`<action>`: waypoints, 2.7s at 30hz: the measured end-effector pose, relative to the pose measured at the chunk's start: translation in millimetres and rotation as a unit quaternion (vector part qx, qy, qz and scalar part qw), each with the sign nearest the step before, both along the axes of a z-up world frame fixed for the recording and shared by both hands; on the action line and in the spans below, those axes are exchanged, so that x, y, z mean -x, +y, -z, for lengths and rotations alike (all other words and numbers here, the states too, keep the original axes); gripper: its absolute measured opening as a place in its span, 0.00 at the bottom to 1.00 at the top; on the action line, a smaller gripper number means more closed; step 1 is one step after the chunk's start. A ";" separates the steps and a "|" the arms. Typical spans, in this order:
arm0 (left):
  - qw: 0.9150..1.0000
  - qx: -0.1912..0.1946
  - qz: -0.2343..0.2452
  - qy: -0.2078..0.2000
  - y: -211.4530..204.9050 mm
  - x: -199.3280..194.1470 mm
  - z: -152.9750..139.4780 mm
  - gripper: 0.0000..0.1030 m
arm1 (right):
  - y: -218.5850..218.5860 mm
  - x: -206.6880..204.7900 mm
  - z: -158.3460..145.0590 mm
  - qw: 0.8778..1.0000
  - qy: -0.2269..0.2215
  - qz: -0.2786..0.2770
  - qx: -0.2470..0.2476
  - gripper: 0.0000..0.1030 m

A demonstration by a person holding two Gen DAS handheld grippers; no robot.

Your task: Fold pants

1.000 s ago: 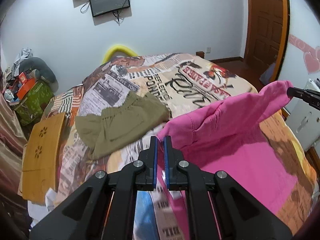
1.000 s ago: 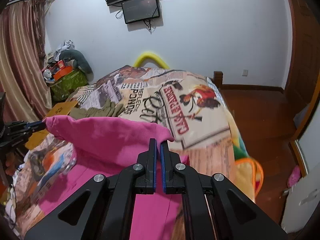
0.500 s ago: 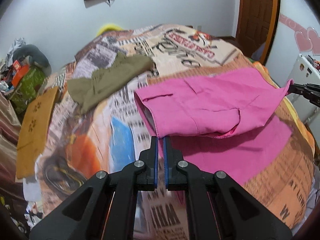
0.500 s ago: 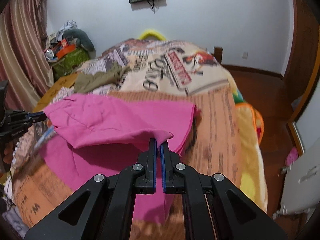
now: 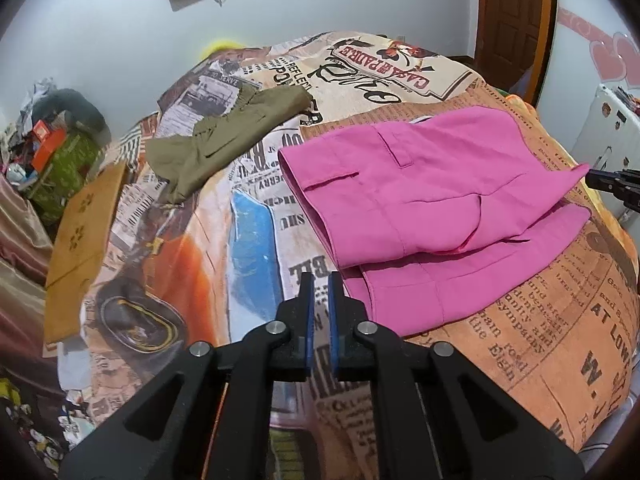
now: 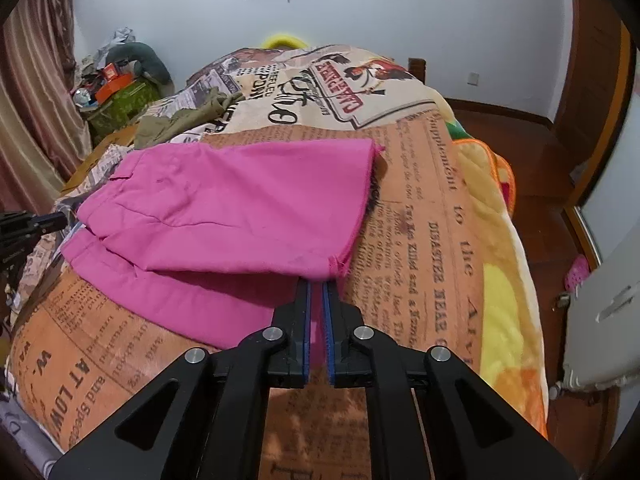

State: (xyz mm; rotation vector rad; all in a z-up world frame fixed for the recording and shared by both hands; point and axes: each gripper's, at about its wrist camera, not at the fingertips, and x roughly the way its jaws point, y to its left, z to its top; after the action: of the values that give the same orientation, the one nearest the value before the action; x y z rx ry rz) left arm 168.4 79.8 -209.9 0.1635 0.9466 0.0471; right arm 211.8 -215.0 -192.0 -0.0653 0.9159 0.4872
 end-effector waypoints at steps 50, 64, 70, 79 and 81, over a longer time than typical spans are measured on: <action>0.986 0.056 0.133 0.082 -74.9 -67.2 15.4 0.57 | 113.3 -14.0 11.4 0.989 -0.002 -0.146 0.013 0.27; 0.990 0.008 0.142 0.024 -86.3 -50.3 -2.3 0.11 | 109.8 0.4 -14.4 0.987 -0.036 -0.153 -0.015 0.06; 0.987 0.025 0.158 0.020 -92.5 -36.3 -10.2 0.11 | 98.8 15.0 -28.3 0.987 -0.047 -0.152 -0.023 0.06; 0.985 0.032 0.162 0.054 -97.0 -21.1 12.1 0.11 | 92.4 33.6 -17.5 0.988 -0.032 -0.154 -0.010 0.06; 0.984 0.032 0.162 0.061 -98.0 -19.8 17.0 0.11 | 90.8 34.0 -12.2 0.988 -0.027 -0.151 -0.005 0.07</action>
State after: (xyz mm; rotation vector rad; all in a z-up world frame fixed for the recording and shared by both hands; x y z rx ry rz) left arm 188.2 -18.2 -226.9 0.2626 1.0322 -0.2964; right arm 177.8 -124.2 -179.7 -0.2100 0.8530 0.7676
